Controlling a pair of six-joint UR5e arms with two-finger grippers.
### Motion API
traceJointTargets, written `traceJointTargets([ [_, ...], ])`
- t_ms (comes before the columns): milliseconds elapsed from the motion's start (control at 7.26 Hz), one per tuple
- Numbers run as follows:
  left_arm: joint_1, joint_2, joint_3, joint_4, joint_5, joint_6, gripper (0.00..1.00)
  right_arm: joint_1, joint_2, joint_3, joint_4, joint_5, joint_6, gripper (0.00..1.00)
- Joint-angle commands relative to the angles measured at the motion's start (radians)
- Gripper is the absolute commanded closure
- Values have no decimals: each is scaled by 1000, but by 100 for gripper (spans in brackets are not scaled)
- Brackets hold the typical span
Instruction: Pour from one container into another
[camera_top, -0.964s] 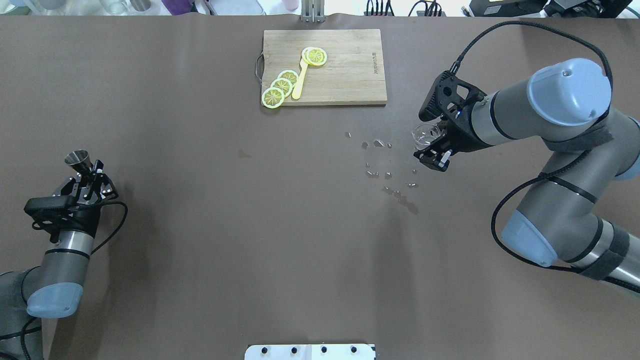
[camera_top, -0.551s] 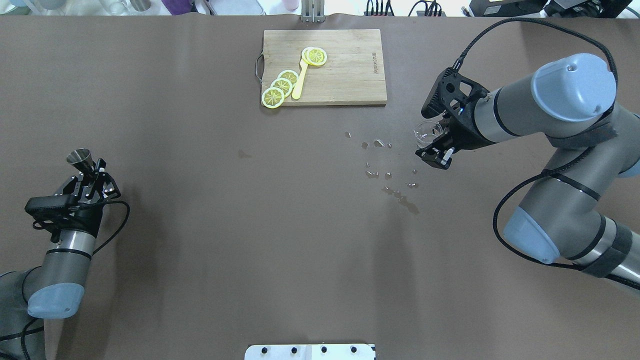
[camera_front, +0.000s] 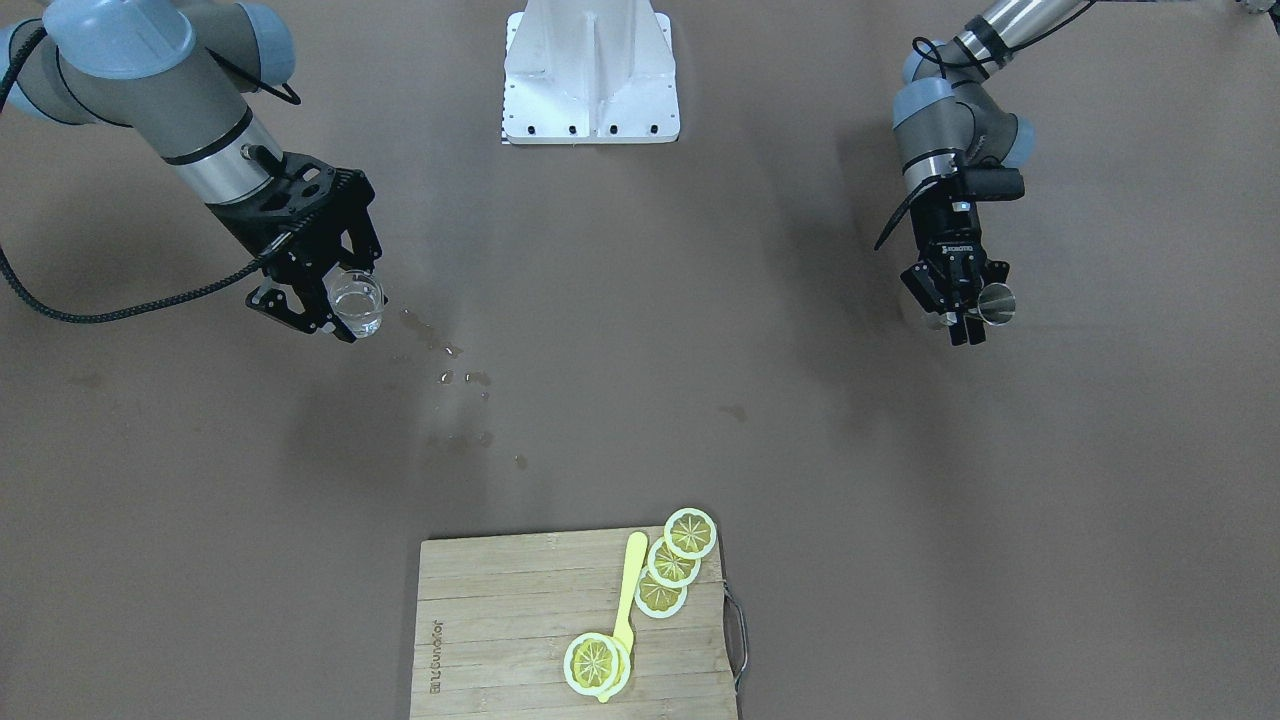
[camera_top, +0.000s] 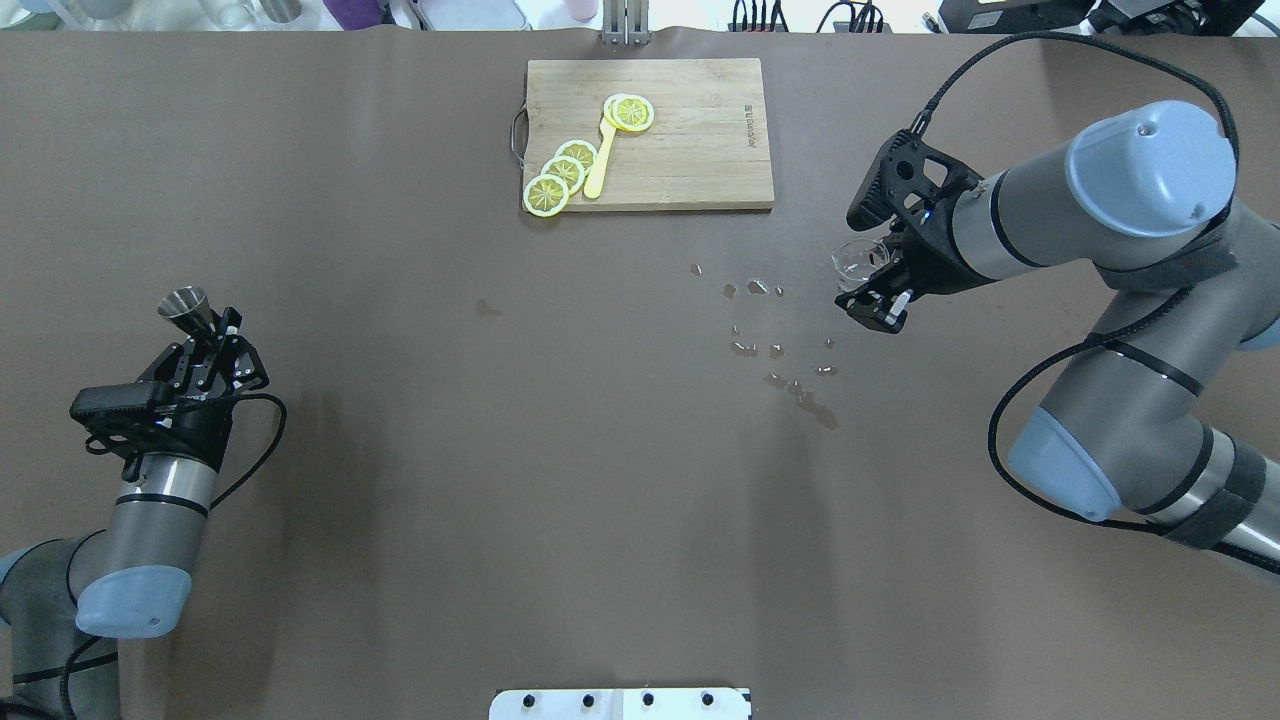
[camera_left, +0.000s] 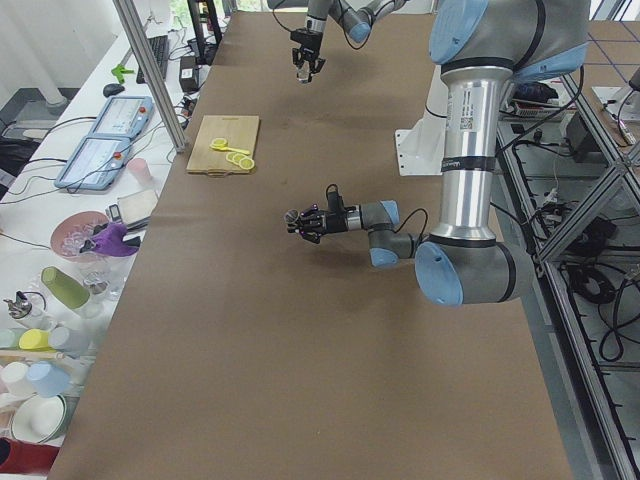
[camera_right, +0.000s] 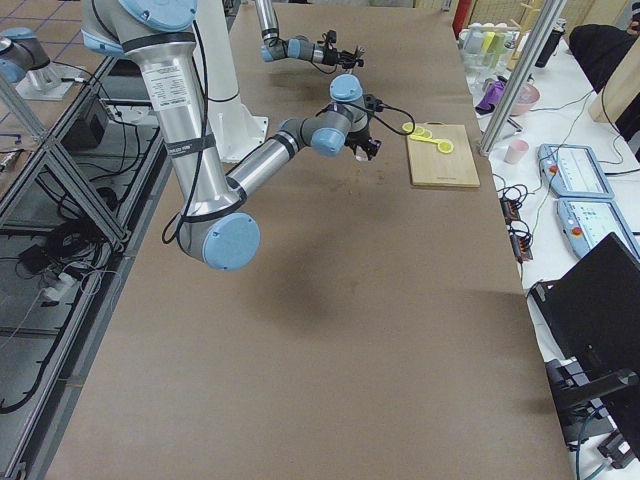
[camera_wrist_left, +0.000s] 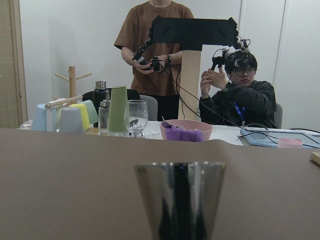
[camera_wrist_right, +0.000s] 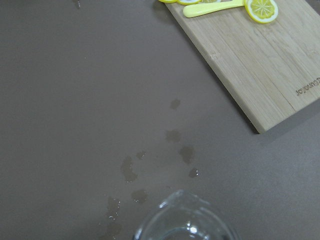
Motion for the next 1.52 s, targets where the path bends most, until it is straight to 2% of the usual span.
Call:
traceJointTargets([
  [0,1,-36,-70,49,-70,126,100,17,0,-1,-7,2,0,100],
  [138,1,-55,-102,100,-105,282,100,25,9,3,-42,7,0,100],
  [413,-3,-116,-104,109,-223,385,100,42,17,3,-53,44,2,100],
  [689,-28,-208,-103,105,-315,598,100,39,18,2,-52,54,-7,100],
  [964,-71,-291,-100,106,-450,781,100,15,18,-1,-42,77,-21,100],
  [1377,-132,-453,-11,106,-646,964,100,10,38,5,-51,123,-81,100],
])
